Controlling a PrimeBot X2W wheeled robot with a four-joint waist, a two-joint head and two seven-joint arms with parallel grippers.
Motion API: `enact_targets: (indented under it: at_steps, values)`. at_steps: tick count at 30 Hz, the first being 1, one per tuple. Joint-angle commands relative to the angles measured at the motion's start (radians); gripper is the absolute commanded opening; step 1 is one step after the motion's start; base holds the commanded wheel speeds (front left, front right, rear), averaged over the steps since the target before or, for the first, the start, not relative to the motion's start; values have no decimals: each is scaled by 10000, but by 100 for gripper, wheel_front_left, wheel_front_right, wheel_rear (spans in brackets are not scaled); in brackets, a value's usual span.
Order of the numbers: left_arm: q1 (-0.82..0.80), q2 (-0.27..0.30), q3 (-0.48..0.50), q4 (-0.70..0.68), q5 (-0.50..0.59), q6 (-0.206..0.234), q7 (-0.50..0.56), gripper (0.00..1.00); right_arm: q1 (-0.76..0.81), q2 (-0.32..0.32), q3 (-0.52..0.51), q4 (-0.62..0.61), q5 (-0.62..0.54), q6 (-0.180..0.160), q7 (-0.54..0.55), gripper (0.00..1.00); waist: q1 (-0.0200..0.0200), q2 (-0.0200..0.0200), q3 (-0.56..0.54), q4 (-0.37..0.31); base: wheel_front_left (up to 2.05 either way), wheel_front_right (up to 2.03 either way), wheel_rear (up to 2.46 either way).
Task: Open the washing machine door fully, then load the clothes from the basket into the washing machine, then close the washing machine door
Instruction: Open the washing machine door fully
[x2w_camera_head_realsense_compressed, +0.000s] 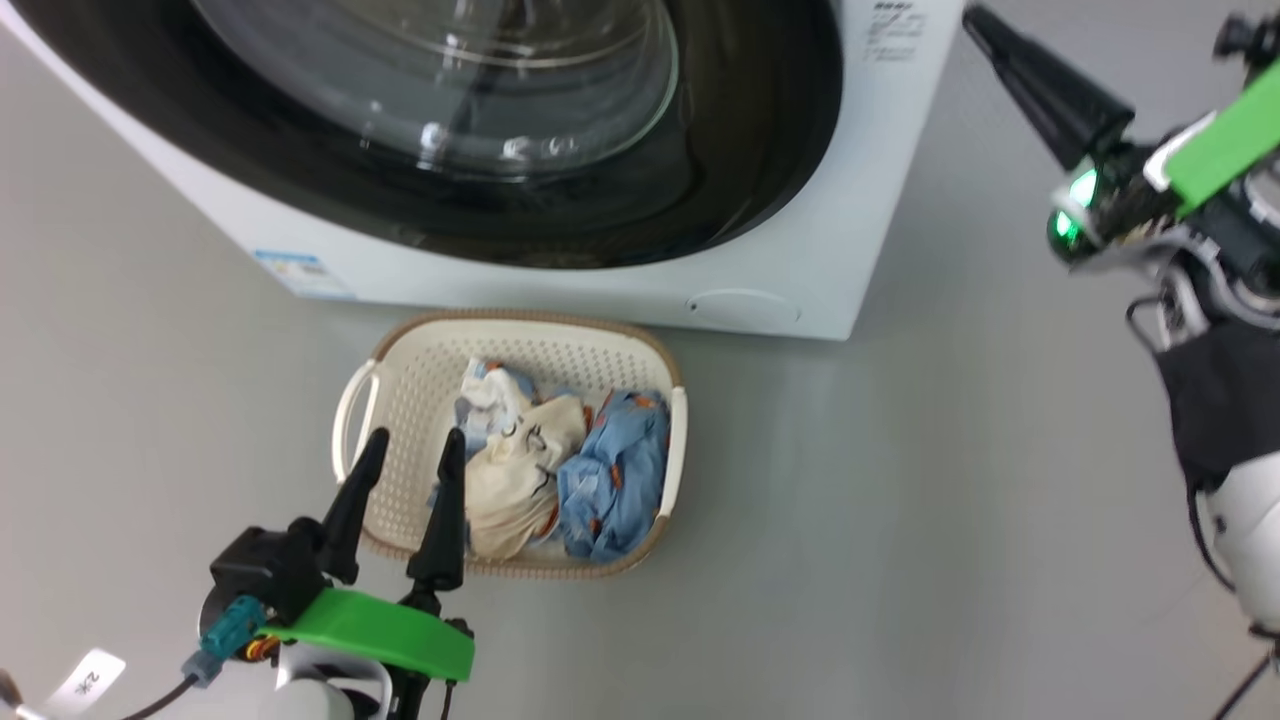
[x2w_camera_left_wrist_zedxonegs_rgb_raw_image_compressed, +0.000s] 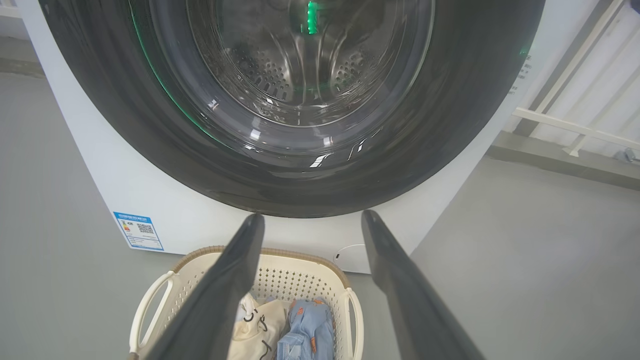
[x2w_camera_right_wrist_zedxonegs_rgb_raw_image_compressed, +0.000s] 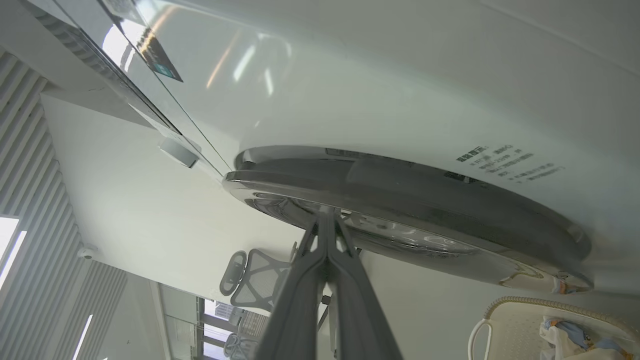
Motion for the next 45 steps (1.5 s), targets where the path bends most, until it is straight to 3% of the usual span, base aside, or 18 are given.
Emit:
enact_targets:
  at_steps: [1, 23, 45]
  values:
    - [-330, 120, 260, -254, -79, -16, -65, 100, -301, 23, 53, -171, -9, 98, 181, 0, 0, 0, 461, 350, 0, 0, 0]
    - [-724, 58, -107, -464, -873, -16, -65, 100, -2432, 198, 161, 688, -1108, 98, 661, 0, 0, 0, 1542, 1077, 0, 0, 0]
    - [-857, 57, -309, -537, -1172, -16, -65, 100, -2661, 248, 337, 535, -1417, 98, 586, 0, 0, 0, 1777, 1338, 0, 0, 0]
